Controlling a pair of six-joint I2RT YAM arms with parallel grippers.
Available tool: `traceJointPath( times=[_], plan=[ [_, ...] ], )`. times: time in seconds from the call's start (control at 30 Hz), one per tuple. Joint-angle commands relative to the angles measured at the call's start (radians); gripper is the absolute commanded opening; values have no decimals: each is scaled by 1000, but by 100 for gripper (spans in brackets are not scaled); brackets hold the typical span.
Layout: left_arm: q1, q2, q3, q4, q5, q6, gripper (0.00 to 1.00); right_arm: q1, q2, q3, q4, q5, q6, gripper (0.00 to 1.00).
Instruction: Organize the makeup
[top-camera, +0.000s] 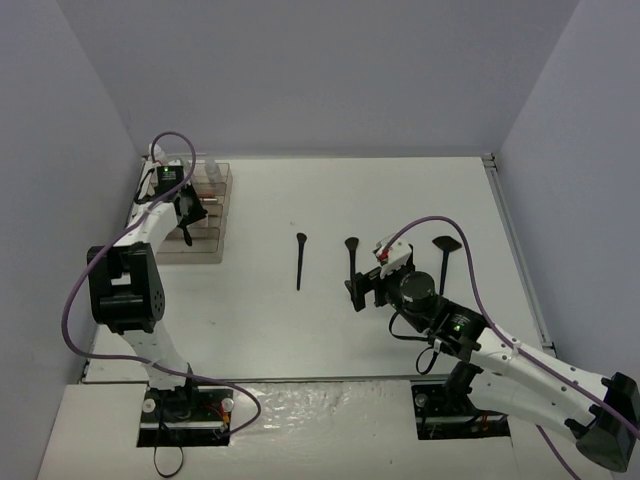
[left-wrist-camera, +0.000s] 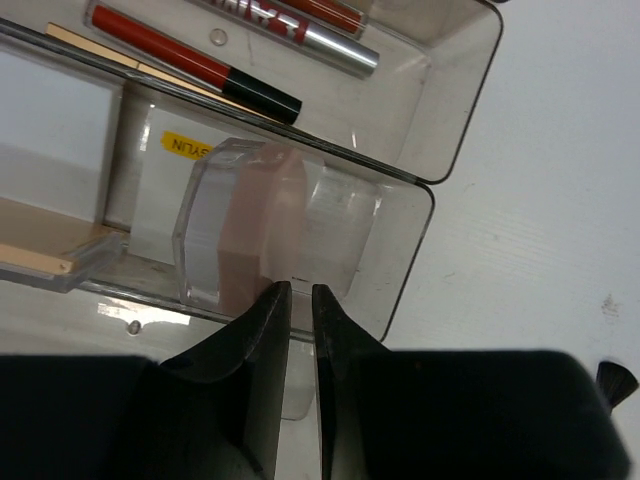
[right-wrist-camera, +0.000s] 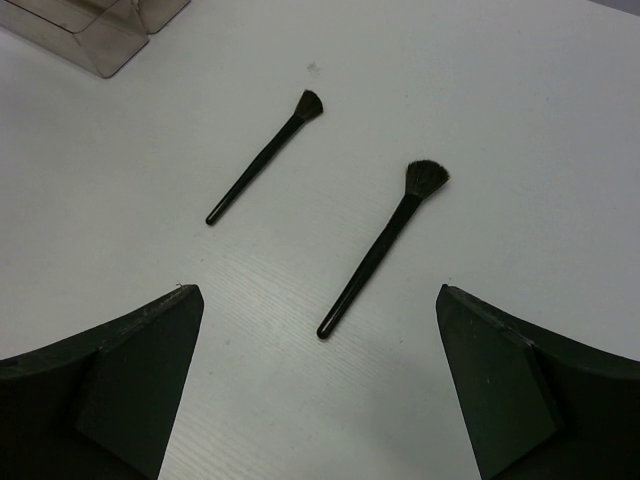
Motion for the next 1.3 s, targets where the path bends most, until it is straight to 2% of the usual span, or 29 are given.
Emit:
traceJointPath(
  times=[0.0,0.37,0.57,0.73,0.87,0.93,1.1,1.27],
  plan=[
    [23,-13,75,-4,-58,24,12,-5,9,30,50,24,12,100],
    [92,-13,56,28,-35,10,15,-5,0,22,45,22,17,100],
    [71,-121,6,115,68,-24,23,-7,5,26,46,19,17,100],
    [-88,-241,-23,91,30,19,43,-5,-7,37,40,29,21,100],
    [-251,-318,-72,62,-31,4,64,-5,-38,46,18,43,34,100],
    [-326,-333,-93,29,-68,1,70,-5,-53,52,2,58,46,100],
    [-523,-307,-138,-2,-197,-16,77,-5,-90,50,-46,119,87,100],
    [-615,-206,-157,6,-233,-47,76,-5,-133,36,-73,125,110,100]
  ],
)
